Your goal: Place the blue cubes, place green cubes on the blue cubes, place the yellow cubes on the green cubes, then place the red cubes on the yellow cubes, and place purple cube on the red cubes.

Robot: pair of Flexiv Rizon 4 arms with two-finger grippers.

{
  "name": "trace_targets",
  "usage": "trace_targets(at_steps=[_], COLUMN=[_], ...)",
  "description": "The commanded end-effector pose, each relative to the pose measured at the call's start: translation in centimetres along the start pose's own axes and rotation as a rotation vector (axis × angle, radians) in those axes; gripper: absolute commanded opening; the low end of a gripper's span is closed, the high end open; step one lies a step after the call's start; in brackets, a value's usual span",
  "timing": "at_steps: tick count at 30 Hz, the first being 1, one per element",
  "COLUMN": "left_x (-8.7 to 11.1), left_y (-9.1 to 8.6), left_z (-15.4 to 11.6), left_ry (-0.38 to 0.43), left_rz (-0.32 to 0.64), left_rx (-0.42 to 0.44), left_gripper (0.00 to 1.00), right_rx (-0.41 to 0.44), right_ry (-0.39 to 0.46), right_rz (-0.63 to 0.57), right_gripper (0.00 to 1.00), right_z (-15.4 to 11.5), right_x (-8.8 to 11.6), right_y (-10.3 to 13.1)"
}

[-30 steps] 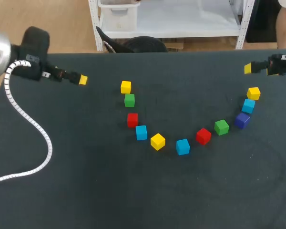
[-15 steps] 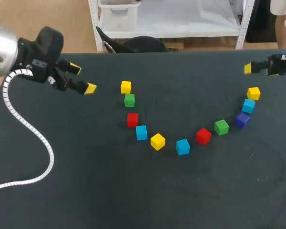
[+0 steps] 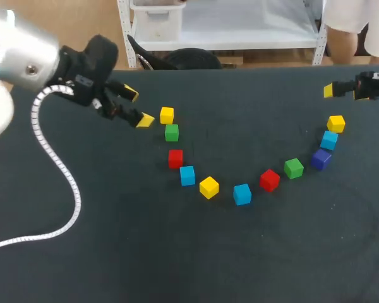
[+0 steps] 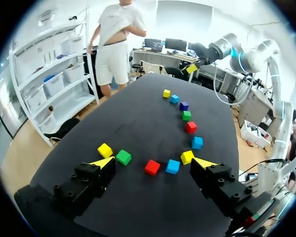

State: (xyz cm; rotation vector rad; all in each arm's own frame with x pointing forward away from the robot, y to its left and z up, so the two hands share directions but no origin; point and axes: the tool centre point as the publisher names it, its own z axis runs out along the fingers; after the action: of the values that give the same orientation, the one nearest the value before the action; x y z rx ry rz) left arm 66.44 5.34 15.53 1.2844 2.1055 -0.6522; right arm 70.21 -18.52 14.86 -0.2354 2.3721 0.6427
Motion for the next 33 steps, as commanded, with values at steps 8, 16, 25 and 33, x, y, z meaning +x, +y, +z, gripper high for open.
trace_targets(at_steps=[8,16,25,33], left_x=[-0.6,-0.6,-1.8,-2.5], left_y=[1.1,1.1,0.6,1.3], left_z=[1.1,1.1,1.5,3.8], left_ry=[0.038,0.038,-0.018,-0.033], left_rz=[-0.014,-0.014,0.133,0.277], left_rx=[0.025,0.025,0.002,0.074], left_gripper=[1.0,1.0,1.0,1.0], right_rx=[0.003,0.003,0.003,0.003], right_ry=[0.0,0.0,0.0,0.0], right_rz=[0.001,0.001,0.001,0.001], right_gripper=[1.0,1.0,1.0,1.0], right_z=[-0.1,-0.1,-0.1,-0.1], right_x=[0.0,0.0,0.0,0.0], right_y=[0.1,0.1,0.1,0.1])
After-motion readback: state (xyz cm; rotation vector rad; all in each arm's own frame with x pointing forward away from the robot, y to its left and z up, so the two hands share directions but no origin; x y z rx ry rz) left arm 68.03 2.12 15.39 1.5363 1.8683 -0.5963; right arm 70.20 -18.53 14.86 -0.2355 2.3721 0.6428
